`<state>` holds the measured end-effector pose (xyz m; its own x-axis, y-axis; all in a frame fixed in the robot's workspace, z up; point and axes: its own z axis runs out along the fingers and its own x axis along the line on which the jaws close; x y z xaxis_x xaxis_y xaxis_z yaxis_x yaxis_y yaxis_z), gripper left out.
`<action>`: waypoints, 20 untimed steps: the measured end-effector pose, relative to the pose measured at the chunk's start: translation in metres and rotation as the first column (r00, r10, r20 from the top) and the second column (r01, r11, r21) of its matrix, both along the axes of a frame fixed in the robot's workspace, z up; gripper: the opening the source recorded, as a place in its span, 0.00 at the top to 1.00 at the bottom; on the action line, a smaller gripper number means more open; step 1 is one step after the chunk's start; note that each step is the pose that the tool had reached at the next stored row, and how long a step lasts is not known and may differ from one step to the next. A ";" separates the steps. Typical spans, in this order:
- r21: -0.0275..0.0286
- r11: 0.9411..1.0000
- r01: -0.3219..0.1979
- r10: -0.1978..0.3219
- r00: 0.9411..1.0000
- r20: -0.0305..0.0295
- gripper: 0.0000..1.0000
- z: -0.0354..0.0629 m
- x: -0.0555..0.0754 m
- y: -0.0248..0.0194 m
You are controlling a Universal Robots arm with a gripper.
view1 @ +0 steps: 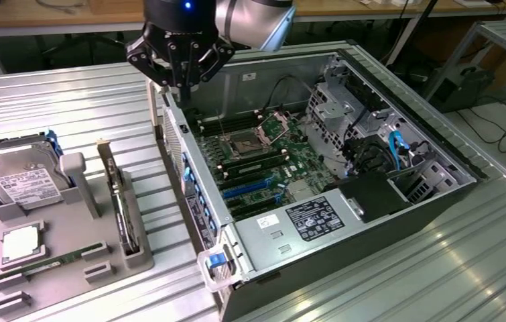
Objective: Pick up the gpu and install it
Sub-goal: 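Reach for the gpu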
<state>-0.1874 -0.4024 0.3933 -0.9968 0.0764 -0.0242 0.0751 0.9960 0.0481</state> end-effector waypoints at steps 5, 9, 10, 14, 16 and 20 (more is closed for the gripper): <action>0.000 1.000 0.000 0.000 1.000 0.000 0.89 0.0000 -0.004 -0.0005; 0.000 1.000 0.000 0.000 1.000 0.000 0.89 0.0001 -0.007 -0.0011; 0.000 1.000 0.000 0.000 1.000 0.000 0.89 0.0000 -0.008 -0.0012; 0.001 1.000 0.000 0.000 1.000 0.000 0.89 0.0000 -0.012 -0.0020; 0.001 1.000 0.000 0.000 1.000 0.000 0.89 0.0000 -0.014 -0.0023; 0.001 1.000 0.000 0.000 1.000 0.000 0.89 0.0000 -0.018 -0.0031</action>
